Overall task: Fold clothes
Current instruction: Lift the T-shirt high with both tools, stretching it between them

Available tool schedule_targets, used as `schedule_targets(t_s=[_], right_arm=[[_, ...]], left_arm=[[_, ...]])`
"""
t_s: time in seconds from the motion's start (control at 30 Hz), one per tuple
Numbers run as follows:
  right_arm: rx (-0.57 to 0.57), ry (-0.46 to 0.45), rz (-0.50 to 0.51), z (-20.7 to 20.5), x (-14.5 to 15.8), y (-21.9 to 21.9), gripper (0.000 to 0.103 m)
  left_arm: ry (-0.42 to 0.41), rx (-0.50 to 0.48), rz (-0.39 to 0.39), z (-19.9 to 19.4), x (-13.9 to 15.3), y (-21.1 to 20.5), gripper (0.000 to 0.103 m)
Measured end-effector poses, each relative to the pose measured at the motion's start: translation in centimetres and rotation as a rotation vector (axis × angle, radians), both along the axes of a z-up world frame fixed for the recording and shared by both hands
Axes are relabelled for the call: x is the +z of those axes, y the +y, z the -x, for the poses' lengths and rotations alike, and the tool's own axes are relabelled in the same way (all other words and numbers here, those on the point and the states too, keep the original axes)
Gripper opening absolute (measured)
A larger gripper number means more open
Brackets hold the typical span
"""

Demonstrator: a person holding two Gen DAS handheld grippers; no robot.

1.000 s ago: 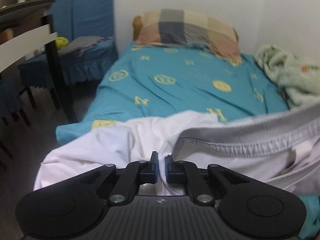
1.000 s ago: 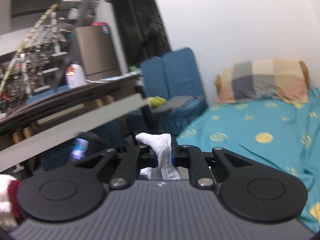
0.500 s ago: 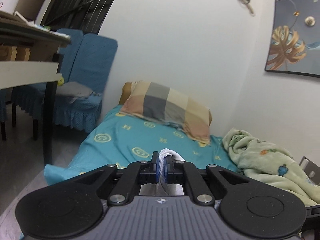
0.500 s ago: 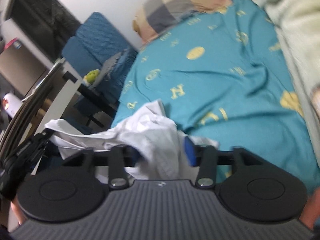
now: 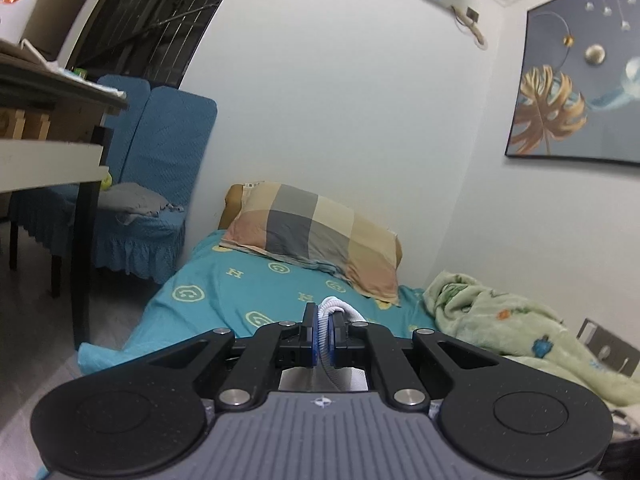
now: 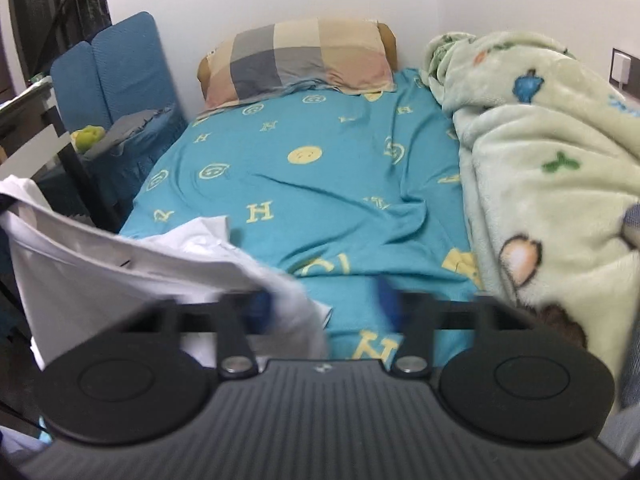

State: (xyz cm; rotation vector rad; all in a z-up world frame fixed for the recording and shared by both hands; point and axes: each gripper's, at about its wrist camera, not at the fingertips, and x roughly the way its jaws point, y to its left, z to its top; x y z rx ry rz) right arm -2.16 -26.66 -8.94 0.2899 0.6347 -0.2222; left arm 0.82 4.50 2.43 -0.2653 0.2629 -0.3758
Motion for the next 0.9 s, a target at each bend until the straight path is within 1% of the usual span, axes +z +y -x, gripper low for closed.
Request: schedule_targets(t_s=[0.03,0.07,0.13,0.17,0.23,0.3,0.37,0.47,0.53,0.6,0.73,0.83,0.9], right_arm=[[-0.002,0.005,-0.029,0.0,-0.1,0.0,0.013],[-0.008,-0.014,-0.051,0.2,0.1,0.1,0.010],[-0.013,-0.087,-0.022,0.6,1.6,0.5,0.009],[-0.015,-0.124,-0.007,0.9,2.4,0.7,0.008],[-0.006,-0.208,-0.014,1.3,5.3,0.6,0.008],[0.003,-0.308,-0.013,2.0,8.6,0.8,0.007],[0.023,-0.410,0.023,2.9,12.6,1.3,0.007],[0.062,-0.541,0.052,4.2,18.8,1.8,0.007],[0.081,-0.613,0.052,5.3,22.8,1.7,0.007],[0.095,-0.679,0.068,6.8,26.7,1.8,0.007],[0.136,-0.776,0.054,10.8,33.5,1.9,0.007],[0.144,-0.843,0.113,14.6,37.5,2.8,0.007],[0.149,-0.877,0.132,16.9,39.6,2.9,0.007]], left_arm=[[0.001,-0.002,-0.002,0.2,0.0,0.1,0.005],[0.000,0.002,0.001,0.6,0.0,0.1,0.005],[-0.011,0.018,0.011,1.4,0.4,0.5,0.005],[-0.019,0.032,0.017,1.9,1.0,0.9,0.004],[-0.056,0.051,0.040,2.9,2.8,1.5,0.004],[-0.112,0.063,0.052,4.2,5.7,2.0,0.004],[-0.170,0.071,0.061,5.6,9.0,2.3,0.004],[-0.271,0.084,0.065,8.0,15.0,2.7,0.004],[-0.329,0.095,0.072,9.5,19.1,3.1,0.004],[-0.360,0.098,0.092,11.0,23.1,3.5,0.004],[-0.403,0.100,0.126,15.0,30.2,4.4,0.004],[-0.449,0.091,0.129,18.8,34.3,4.8,0.004],[-0.476,0.088,0.125,21.5,36.7,4.9,0.004]])
